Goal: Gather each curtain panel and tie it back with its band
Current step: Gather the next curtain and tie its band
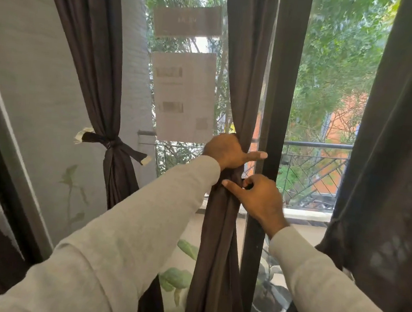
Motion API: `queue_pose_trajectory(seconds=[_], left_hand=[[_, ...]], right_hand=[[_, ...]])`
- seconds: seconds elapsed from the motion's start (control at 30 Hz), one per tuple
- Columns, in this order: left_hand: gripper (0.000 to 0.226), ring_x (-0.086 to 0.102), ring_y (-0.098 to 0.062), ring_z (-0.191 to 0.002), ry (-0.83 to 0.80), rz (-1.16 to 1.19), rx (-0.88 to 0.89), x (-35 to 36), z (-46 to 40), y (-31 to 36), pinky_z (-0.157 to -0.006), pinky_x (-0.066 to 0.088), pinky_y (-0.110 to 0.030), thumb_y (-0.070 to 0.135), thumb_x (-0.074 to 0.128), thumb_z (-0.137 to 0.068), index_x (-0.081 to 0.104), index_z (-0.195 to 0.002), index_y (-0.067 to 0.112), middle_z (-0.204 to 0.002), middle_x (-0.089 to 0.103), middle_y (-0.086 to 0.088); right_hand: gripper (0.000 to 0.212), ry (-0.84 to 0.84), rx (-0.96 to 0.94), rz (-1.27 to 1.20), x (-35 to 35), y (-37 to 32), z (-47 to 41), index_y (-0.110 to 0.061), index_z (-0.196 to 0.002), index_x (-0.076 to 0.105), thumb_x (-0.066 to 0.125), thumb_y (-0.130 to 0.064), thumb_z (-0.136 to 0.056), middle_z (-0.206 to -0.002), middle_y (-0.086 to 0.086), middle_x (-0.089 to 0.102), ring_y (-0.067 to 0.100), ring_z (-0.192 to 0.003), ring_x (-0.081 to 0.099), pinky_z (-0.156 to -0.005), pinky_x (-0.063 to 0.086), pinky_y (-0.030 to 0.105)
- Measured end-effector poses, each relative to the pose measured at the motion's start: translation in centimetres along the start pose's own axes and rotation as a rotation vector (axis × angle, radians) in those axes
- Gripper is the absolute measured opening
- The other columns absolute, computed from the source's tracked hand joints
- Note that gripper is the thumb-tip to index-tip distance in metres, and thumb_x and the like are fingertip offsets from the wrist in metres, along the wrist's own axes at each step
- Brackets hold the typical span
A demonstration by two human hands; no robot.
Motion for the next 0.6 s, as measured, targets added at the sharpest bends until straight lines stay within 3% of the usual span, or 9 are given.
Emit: queue_pose_trajectory(seconds=[0.1, 0.23, 0.3, 0.37, 0.47, 0.53, 0.6], left_hand=[[0.079, 0.075, -0.025, -0.085, -0.137, 0.081, 0.02, -0.8, -0.1, -0.8, -0.075, 0.066, -0.041, 0.089, 0.066, -0.08, 0.076, -0.109, 0.017, -0.095, 0.076, -0.001], [0.053, 0.078, -0.021, -0.098, -0.443, 0.317, 0.134, -1.6, 0.6, -2.5, -0.077, 0.069, -0.042, 0.053, 0.086, -0.087, 0.073, -0.125, 0.02, -0.115, 0.078, -0.003], [0.053, 0.074, -0.017, -0.106, -0.418, 0.415, 0.145, -1.8, 1.3, -3.5, -0.083, 0.066, -0.033, 0.042, 0.09, -0.086, 0.072, -0.131, 0.02, -0.12, 0.076, 0.003], [0.052, 0.071, -0.017, -0.105, -0.298, 0.531, 0.056, -1.2, 2.5, -4.8, -0.073, 0.06, -0.022, 0.042, 0.09, -0.086, 0.072, -0.129, 0.02, -0.117, 0.074, 0.004], [0.069, 0.074, -0.023, -0.098, -0.25, 0.543, -0.225, 2.1, 4.8, -7.5, -0.066, 0.062, -0.035, 0.063, 0.093, -0.072, 0.06, -0.117, 0.021, -0.114, 0.071, -0.005], [0.064, 0.076, -0.023, -0.089, -0.291, 0.545, -0.314, 5.1, 6.8, -8.6, -0.067, 0.064, -0.04, 0.055, 0.096, -0.072, 0.061, -0.109, 0.017, -0.107, 0.075, -0.009], [0.047, 0.079, -0.026, -0.075, -0.207, 0.591, -0.327, 6.9, 7.9, -9.6, -0.067, 0.068, -0.047, 0.037, 0.096, -0.08, 0.068, -0.101, 0.005, -0.091, 0.079, -0.013]], right_hand=[[0.051, -0.041, 0.015, -0.013, 0.5, 1.2, -1.0, -0.021, -0.058, 0.057, 0.076, -0.056, -0.089, -0.058, -0.005, 0.058, 0.021, -0.058, 0.057, -0.051, 0.033, 0.026], [0.04, -0.072, 0.004, -0.094, -0.1, 2.8, -2.0, -0.025, -0.057, 0.064, 0.082, -0.038, -0.089, -0.057, -0.005, 0.063, 0.01, -0.054, 0.059, -0.055, 0.038, 0.026], [0.039, -0.083, -0.014, -0.1, -0.5, 3.0, -2.1, -0.03, -0.056, 0.064, 0.083, -0.039, -0.089, -0.056, -0.009, 0.062, 0.006, -0.053, 0.058, -0.054, 0.037, 0.026], [0.036, -0.115, -0.015, -0.086, -0.6, 3.3, -2.2, -0.03, -0.058, 0.067, 0.083, -0.041, -0.088, -0.057, -0.009, 0.063, 0.006, -0.054, 0.06, -0.055, 0.039, 0.026], [0.039, -0.15, 0.001, -0.074, -0.6, 3.6, -2.5, -0.02, -0.06, 0.072, 0.084, -0.045, -0.087, -0.056, -0.005, 0.064, 0.011, -0.054, 0.062, -0.056, 0.043, 0.026], [0.038, -0.166, 0.014, -0.074, -0.7, 3.5, -2.5, -0.02, -0.062, 0.073, 0.083, -0.047, -0.087, -0.058, -0.005, 0.065, 0.011, -0.056, 0.064, -0.056, 0.044, 0.024], [0.036, -0.181, 0.007, -0.067, -0.7, 3.3, -2.4, -0.021, -0.065, 0.074, 0.082, -0.048, -0.088, -0.06, -0.004, 0.066, 0.01, -0.058, 0.065, -0.058, 0.046, 0.024]])
Point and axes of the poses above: each hand's wrist, its own z-axis away from the middle knuckle, its own x-axis out of the palm, y = z × x, the point moved 4 cm from there along -z, towards the middle knuckle
